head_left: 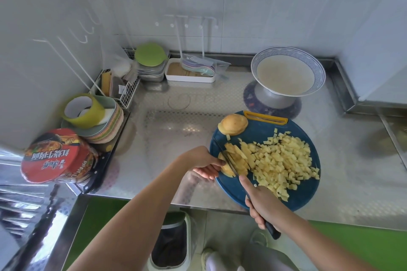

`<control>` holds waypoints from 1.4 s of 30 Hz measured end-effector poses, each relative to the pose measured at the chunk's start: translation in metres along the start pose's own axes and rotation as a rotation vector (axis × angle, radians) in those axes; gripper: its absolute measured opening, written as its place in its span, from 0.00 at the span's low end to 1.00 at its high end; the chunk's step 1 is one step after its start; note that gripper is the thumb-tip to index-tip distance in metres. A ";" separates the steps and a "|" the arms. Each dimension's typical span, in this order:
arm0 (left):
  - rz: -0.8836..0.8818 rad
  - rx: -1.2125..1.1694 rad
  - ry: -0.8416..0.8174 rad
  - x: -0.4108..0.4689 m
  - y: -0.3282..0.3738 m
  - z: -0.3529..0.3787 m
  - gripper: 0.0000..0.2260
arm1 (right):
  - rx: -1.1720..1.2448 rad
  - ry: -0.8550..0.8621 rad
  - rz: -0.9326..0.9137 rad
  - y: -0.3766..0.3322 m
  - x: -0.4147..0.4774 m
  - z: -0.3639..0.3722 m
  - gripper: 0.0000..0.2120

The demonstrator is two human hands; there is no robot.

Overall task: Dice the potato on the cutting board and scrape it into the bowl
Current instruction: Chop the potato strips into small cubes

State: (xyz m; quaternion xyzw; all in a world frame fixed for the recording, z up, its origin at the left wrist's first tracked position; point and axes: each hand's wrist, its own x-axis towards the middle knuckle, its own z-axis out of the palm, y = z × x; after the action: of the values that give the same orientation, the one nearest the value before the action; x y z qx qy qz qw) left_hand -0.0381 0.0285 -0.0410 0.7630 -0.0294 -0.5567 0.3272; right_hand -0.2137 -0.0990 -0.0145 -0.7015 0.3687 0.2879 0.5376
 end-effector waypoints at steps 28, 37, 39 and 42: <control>-0.008 -0.042 -0.047 0.000 0.001 -0.005 0.09 | 0.045 0.028 0.026 -0.012 -0.005 0.017 0.31; -0.012 -0.061 -0.073 0.001 0.004 -0.008 0.08 | 0.090 -0.047 0.158 -0.019 -0.004 0.010 0.33; -0.013 -0.061 -0.077 0.001 0.005 -0.008 0.06 | 0.085 -0.047 0.152 -0.019 -0.003 0.010 0.33; -0.011 -0.066 -0.079 0.003 0.004 -0.008 0.06 | 0.087 -0.085 0.183 -0.022 -0.004 0.010 0.33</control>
State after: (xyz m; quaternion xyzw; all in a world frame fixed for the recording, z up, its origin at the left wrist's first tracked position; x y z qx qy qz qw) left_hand -0.0287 0.0278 -0.0396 0.7294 -0.0196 -0.5888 0.3477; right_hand -0.1975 -0.0856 -0.0020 -0.6279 0.4203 0.3490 0.5543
